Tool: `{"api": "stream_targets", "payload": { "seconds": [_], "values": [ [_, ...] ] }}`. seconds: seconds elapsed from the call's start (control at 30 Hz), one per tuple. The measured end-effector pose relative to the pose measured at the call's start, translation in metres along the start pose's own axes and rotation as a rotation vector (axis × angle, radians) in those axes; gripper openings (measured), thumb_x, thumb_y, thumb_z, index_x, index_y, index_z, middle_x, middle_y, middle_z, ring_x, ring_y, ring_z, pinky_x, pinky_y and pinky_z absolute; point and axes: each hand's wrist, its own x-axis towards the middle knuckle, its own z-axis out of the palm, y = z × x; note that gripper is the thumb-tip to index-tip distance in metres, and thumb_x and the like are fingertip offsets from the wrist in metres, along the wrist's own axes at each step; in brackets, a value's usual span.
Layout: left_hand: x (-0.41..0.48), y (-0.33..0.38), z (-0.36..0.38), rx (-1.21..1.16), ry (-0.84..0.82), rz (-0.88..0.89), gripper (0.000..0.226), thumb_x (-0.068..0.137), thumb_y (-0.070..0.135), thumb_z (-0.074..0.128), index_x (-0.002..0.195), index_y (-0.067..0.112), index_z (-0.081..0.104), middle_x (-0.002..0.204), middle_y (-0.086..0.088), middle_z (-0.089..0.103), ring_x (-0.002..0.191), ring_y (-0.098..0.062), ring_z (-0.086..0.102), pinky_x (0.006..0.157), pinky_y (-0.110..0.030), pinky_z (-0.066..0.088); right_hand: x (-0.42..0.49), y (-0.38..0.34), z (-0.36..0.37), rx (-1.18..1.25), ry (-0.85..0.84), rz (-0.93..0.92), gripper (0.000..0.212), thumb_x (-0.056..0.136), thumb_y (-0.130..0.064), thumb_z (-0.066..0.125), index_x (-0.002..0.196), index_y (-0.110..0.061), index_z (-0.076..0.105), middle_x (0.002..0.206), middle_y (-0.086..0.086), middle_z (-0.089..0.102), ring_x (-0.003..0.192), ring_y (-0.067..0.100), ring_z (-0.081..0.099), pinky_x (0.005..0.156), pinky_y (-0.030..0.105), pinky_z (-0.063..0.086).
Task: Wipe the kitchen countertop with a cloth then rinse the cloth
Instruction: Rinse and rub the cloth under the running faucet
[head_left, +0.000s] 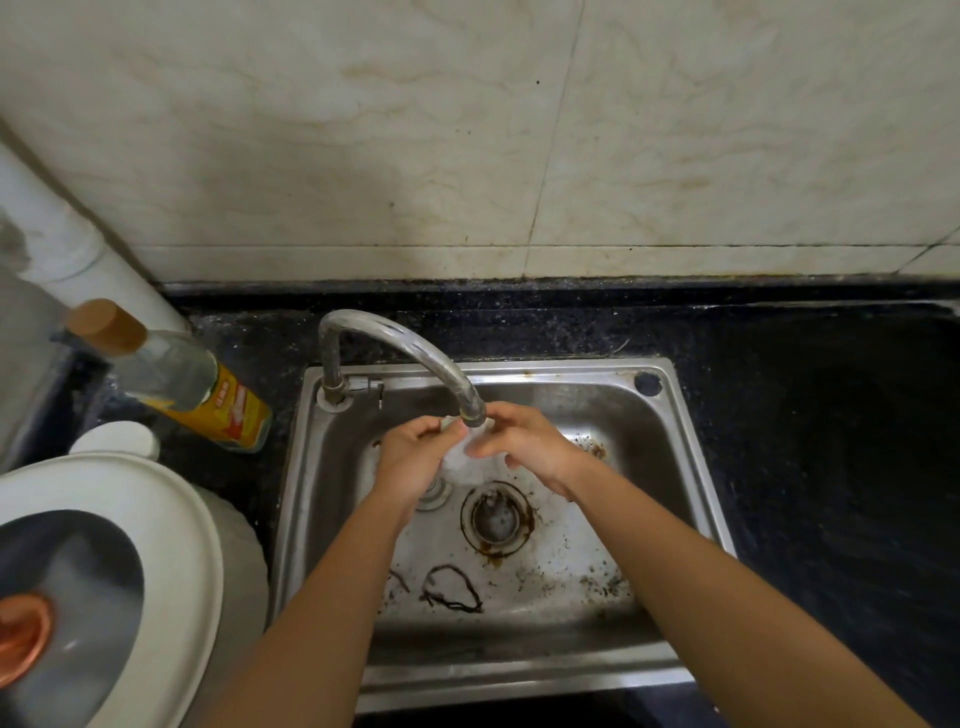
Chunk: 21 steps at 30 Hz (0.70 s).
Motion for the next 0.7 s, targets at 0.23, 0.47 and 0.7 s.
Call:
{"api": "stream_targets", "payload": {
  "seconds": [0.23,0.47,0.7],
  "values": [
    [-0.001,-0.006,-0.003,-0.075,-0.043,-0.173,0.055,0.094,0.064,0.025,0.109,0.031,0.066,0.114,0.007,0.067,0.112,-0.011,0.054,0.103,-0.042,0.033,0.004,-0.004,0.003,0.117,0.085,-0.029,0.012,0.079,-0.001,0.069,0.089,-0.008,0.067,0.079,0.002,0.063,0.070,0.011,0.055,0.062,0.020,0.045],
    [-0.001,-0.021,-0.002,-0.412,-0.188,-0.337,0.045,0.095,0.050,0.042,0.122,0.017,0.060,0.112,-0.006,0.069,0.098,-0.018,0.064,0.074,-0.034,0.052,0.001,-0.006,-0.001,0.232,0.023,0.068,0.020,0.082,0.001,0.063,0.096,-0.013,0.062,0.104,0.011,0.067,0.088,0.023,0.064,0.068,0.027,0.055],
    [0.001,-0.011,0.010,-0.185,0.093,-0.158,0.051,0.098,0.051,0.033,0.092,0.008,0.060,0.060,-0.002,0.050,0.042,-0.009,0.037,0.033,-0.016,0.026,0.003,0.012,0.029,-0.150,0.175,-0.062,0.028,0.101,-0.033,0.044,0.105,-0.006,0.052,0.081,0.001,0.059,0.062,0.008,0.054,0.055,0.024,0.044]
  ]
}}
